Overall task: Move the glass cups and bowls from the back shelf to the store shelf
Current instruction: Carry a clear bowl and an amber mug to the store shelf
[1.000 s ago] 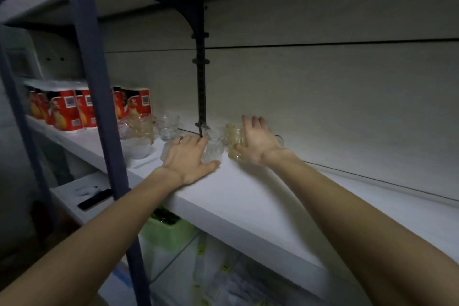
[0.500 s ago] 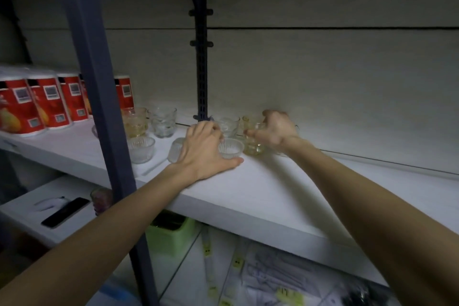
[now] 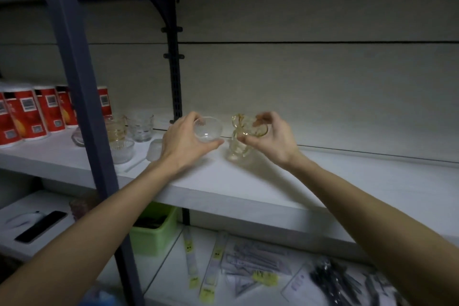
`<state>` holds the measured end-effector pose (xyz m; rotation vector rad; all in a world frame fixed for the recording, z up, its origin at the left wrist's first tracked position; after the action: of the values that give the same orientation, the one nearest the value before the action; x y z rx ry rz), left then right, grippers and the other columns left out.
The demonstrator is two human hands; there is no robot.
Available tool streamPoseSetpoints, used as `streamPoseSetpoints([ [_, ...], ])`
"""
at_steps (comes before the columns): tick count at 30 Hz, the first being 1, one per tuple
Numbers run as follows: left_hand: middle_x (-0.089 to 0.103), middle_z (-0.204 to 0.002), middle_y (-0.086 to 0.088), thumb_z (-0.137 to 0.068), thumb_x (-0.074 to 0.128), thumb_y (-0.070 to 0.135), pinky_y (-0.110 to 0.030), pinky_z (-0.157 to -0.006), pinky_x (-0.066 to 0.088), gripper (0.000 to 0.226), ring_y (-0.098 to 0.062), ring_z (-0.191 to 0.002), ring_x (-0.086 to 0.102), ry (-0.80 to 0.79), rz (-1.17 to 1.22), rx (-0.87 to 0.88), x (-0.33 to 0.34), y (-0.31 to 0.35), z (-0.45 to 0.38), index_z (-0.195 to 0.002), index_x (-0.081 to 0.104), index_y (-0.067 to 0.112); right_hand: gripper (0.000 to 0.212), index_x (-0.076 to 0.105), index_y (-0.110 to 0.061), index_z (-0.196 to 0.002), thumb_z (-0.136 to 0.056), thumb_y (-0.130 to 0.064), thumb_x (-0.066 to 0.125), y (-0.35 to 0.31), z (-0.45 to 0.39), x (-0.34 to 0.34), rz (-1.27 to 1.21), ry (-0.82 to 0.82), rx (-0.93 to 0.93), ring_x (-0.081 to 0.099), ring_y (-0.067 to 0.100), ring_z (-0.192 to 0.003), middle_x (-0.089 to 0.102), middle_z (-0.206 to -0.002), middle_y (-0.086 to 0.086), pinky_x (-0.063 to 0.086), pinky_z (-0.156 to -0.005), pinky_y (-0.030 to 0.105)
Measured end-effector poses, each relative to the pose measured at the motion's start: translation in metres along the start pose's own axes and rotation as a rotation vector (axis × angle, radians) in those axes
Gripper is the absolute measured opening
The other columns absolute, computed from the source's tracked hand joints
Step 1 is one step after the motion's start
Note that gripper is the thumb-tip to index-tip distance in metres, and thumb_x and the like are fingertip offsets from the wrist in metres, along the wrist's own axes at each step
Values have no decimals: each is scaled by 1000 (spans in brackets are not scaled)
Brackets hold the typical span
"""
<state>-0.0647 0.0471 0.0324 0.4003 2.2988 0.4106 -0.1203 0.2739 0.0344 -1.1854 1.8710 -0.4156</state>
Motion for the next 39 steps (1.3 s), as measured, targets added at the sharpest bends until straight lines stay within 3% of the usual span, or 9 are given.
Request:
streamPoseSetpoints([
  [6, 67, -106, 15, -65, 85, 61, -35, -81, 53, 69, -16, -98, 65, 66, 211, 44, 12, 98, 56, -118, 56, 29, 70, 53, -18, -122, -68, -40, 92, 3, 88, -118, -212, 223, 29, 66, 0, -100, 68, -110, -8, 55, -89, 24],
  [12, 69, -114, 8, -67, 86, 56, -35, -81, 50, 70, -22, -103, 64, 35, 309, 182, 37, 244, 139, -123, 57, 25, 68, 54, -18, -123, -71, -40, 91, 29, 211, -261, -107, 453, 45, 65, 1, -99, 69, -106, -9, 54, -90, 24],
  [16, 68, -121, 6, -70, 85, 55, -30, -86, 50, 74, -18, -106, 63, -65, 388, 293, 64, 340, 200, -131, 57, 26, 69, 54, -20, -126, -72, -44, 89, 53, 296, -347, -13, 564, 83, 65, 5, -104, 68, -110, -8, 55, -95, 30],
  [19, 71, -113, 9, -68, 84, 61, -34, -85, 57, 73, -14, -99, 66, -174, 476, 357, 86, 406, 241, -128, 60, 28, 69, 54, -23, -126, -71, -44, 90, 67, 351, -410, 57, 624, 138, 65, 2, -102, 68, -110, -8, 56, -92, 26],
  [25, 73, -103, 16, -63, 76, 76, -36, -82, 58, 73, -9, -93, 68, -363, 592, 544, 125, 548, 302, -120, 64, 33, 68, 58, -26, -121, -66, -52, 90, 103, 441, -525, 130, 817, 272, 68, 9, -101, 71, -108, -7, 57, -93, 36],
  [28, 73, -109, 13, -62, 72, 76, -34, -86, 56, 75, -12, -99, 68, -395, 670, 575, 144, 615, 317, -123, 62, 32, 66, 58, -28, -120, -68, -50, 91, 123, 475, -577, 148, 880, 340, 68, 6, -103, 71, -108, -11, 56, -96, 38],
  [31, 67, -118, 11, -68, 82, 63, -32, -90, 53, 73, -12, -107, 63, -398, 733, 579, 168, 673, 324, -129, 59, 29, 66, 57, -26, -121, -69, -48, 91, 142, 502, -622, 172, 995, 362, 67, 0, -102, 69, -108, -15, 55, -98, 34],
  [34, 58, -122, 7, -71, 84, 54, -31, -89, 50, 72, -12, -109, 58, -390, 760, 606, 200, 723, 327, -130, 59, 23, 66, 56, -25, -121, -69, -47, 90, 168, 519, -663, 208, 1089, 380, 66, 5, -103, 67, -109, -13, 55, -97, 34],
  [39, 55, -127, 5, -75, 83, 44, -28, -93, 44, 75, -14, -114, 56, -458, 787, 561, 267, 806, 324, -140, 54, 21, 65, 54, -29, -119, -68, -47, 91, 231, 517, -740, 225, 1108, 427, 64, -2, -100, 65, -105, -15, 55, -96, 32],
])
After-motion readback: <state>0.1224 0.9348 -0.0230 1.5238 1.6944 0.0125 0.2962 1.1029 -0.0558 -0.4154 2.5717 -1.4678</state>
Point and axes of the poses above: each hand's wrist, its own z-axis away from the middle knuckle, its own x-axis out of the palm, y = z × x, the point moved 5 cm from there along -z, towards the middle knuckle
